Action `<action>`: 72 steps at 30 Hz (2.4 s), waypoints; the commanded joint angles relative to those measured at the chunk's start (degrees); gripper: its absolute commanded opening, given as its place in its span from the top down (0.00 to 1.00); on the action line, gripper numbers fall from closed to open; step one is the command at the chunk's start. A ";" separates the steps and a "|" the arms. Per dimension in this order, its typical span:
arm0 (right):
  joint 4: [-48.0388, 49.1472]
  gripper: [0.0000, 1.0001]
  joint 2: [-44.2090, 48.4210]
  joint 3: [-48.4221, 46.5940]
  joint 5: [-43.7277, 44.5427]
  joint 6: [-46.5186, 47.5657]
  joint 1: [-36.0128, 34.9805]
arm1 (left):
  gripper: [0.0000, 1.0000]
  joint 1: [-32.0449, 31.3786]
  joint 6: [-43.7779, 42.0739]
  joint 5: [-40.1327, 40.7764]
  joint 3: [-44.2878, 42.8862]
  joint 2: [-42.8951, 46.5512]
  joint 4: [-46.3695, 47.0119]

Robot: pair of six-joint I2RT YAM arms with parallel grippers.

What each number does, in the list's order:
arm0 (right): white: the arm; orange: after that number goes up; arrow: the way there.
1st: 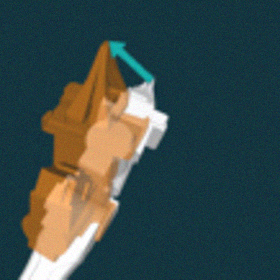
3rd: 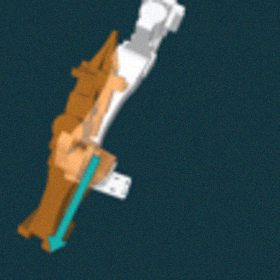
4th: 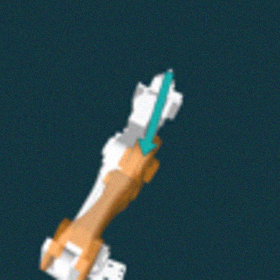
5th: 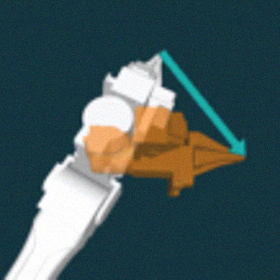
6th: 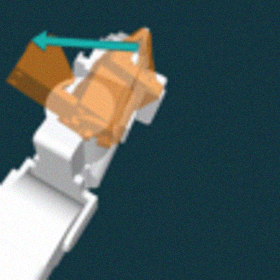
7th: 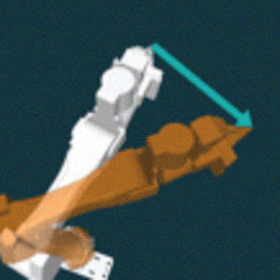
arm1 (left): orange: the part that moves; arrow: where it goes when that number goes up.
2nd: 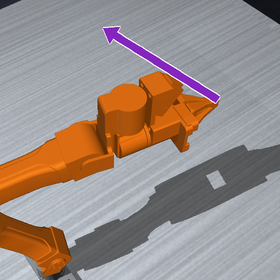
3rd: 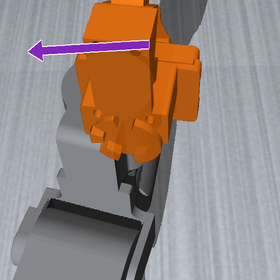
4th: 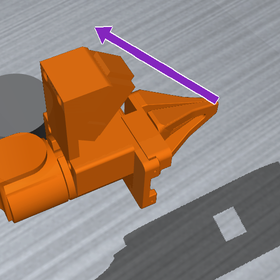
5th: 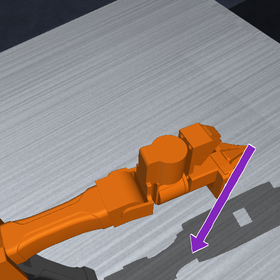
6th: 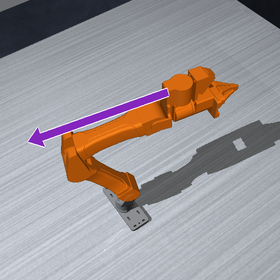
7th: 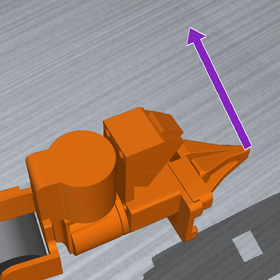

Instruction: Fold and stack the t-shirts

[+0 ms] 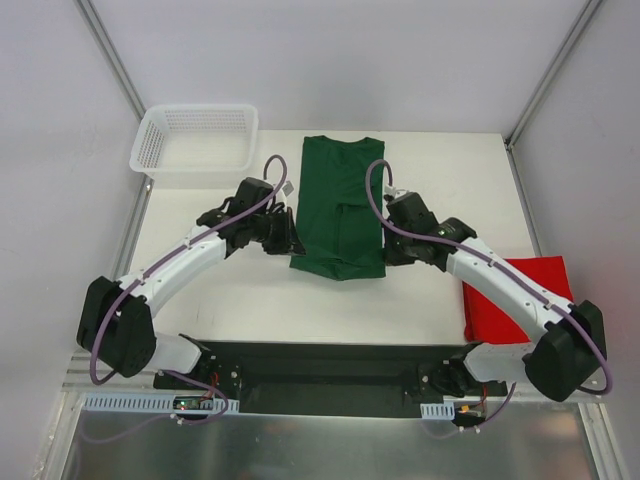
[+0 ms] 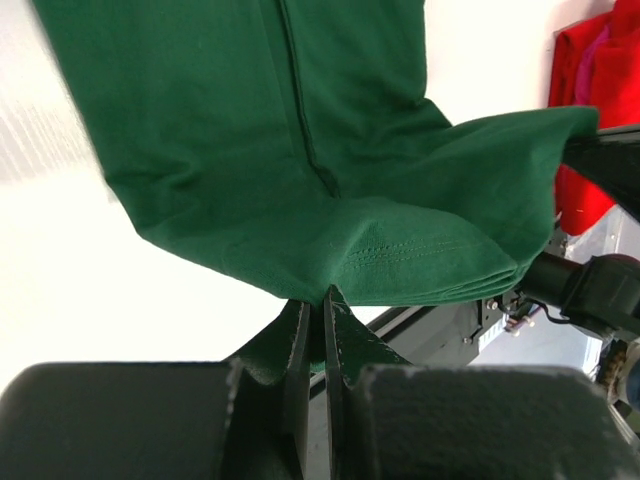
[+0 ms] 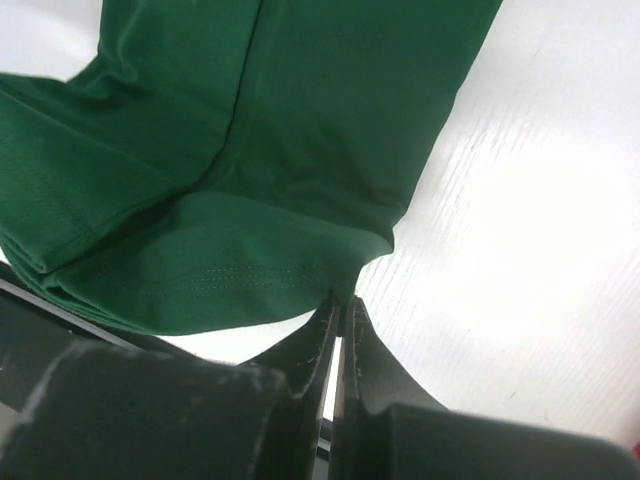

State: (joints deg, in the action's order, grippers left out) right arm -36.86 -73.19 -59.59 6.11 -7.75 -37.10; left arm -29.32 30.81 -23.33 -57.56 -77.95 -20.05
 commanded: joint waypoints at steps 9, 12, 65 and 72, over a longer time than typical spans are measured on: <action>-1.99 0.99 -6.61 -8.61 3.38 5.73 3.61 | 1.00 0.32 -2.86 4.08 -8.18 -5.54 -3.06; -2.16 0.99 -8.63 -10.63 3.47 6.60 4.05 | 1.00 1.02 -3.47 4.52 -10.55 -7.38 -3.94; -3.13 0.99 -35.53 -34.27 1.10 12.23 11.44 | 1.00 8.75 -8.57 5.58 -33.23 -32.17 -9.30; -3.92 0.99 -36.59 -35.68 1.10 12.67 11.79 | 1.00 8.75 -8.57 4.88 -36.30 -34.37 -9.65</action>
State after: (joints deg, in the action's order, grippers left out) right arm -39.53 -109.51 -92.03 7.16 3.75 -25.93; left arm -20.91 23.29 -17.93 -90.04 -111.50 -28.91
